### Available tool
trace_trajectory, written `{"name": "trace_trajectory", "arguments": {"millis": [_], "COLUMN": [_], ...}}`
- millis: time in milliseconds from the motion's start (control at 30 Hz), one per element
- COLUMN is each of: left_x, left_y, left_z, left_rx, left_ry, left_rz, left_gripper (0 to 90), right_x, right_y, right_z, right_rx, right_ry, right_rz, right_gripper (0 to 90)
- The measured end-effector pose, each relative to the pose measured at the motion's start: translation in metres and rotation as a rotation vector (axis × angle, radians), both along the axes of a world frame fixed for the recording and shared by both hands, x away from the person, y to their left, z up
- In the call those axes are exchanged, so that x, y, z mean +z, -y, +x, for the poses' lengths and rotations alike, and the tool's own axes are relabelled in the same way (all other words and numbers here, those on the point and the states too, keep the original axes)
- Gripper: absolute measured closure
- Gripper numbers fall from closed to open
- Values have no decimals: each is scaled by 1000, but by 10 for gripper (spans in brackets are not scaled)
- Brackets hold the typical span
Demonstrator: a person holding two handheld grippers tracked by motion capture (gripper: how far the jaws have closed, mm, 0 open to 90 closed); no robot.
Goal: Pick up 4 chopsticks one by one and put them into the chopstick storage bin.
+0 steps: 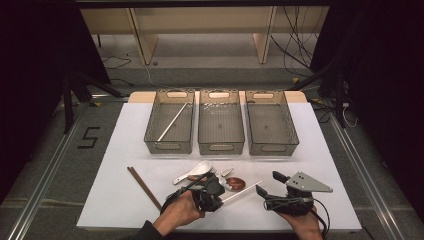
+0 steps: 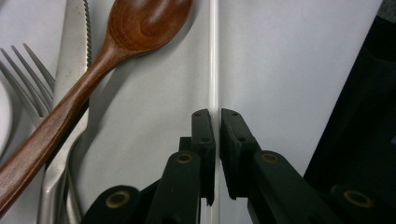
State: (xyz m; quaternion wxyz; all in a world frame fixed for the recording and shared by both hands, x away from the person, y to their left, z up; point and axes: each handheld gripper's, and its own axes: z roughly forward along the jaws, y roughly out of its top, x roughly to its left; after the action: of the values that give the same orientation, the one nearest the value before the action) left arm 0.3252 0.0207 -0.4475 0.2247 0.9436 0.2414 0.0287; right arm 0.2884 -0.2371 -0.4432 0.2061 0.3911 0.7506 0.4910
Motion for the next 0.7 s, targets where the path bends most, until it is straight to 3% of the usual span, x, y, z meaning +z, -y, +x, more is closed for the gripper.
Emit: {"name": "trace_trajectory", "arguments": {"millis": [167, 400, 700], "left_x": [10, 27, 51], "left_y": [-7, -25, -58], "left_z": [4, 13, 30], "left_rx": [5, 57, 175], "left_ry": [-5, 36, 98], "left_rz": [-47, -106, -206], "left_gripper": [841, 841, 840], "right_x": [2, 2, 1], "right_y": [1, 1, 0], "right_z": [-1, -2, -2], "right_rx": [-6, 3, 6], "right_ry": [11, 17, 15], "right_rz": [10, 13, 13], "right_gripper": [261, 260, 260]}}
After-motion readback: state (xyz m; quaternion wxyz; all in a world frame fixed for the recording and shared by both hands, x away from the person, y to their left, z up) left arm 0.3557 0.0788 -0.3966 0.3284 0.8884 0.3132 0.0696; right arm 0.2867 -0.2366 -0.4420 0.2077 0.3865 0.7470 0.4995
